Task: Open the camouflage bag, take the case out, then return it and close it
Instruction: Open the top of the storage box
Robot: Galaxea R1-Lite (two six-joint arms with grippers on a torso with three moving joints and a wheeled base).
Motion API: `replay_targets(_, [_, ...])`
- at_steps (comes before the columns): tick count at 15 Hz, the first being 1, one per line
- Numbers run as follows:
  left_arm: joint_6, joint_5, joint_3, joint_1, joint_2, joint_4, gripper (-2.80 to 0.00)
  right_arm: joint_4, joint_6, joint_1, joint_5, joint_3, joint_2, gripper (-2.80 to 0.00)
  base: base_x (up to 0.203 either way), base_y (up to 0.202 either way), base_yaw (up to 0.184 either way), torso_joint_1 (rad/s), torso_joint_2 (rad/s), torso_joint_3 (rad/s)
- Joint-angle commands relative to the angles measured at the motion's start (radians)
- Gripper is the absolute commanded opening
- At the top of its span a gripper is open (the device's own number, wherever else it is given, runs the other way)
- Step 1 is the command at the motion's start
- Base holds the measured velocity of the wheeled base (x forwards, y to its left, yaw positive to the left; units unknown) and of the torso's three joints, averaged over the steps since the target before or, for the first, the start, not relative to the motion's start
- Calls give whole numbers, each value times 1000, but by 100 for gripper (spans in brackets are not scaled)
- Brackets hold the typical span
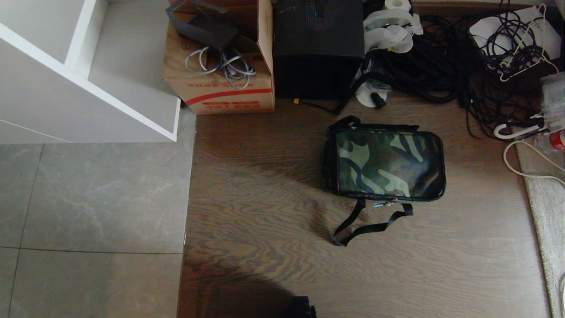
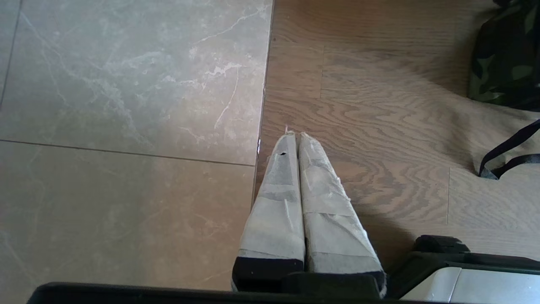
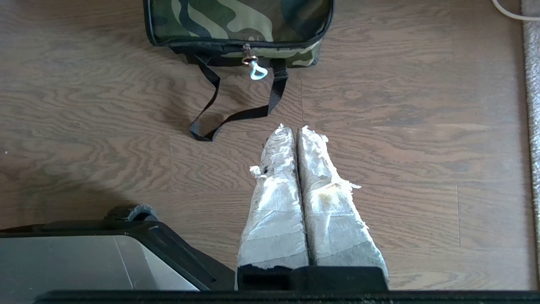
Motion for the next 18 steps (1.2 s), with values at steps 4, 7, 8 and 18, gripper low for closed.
replay_targets(4, [0, 0, 11, 1, 0, -1, -280, 0, -13, 1, 1, 0, -1, -280, 0, 0, 0, 0, 1, -20])
replay_targets(7, [0, 1, 10, 0, 0, 0, -280, 36, -9, 1, 1, -41, -1, -280, 0, 0, 0, 0, 0, 0])
replay_targets(8, [0, 0, 9, 1, 0, -1, -280, 100, -6, 1, 3, -110, 6, -280, 0, 0, 0, 0, 0, 0])
replay_targets(18, [0, 0, 10, 0, 0, -1, -280, 72, 152, 27, 92, -435, 950, -280, 0, 0, 0, 0, 0, 0])
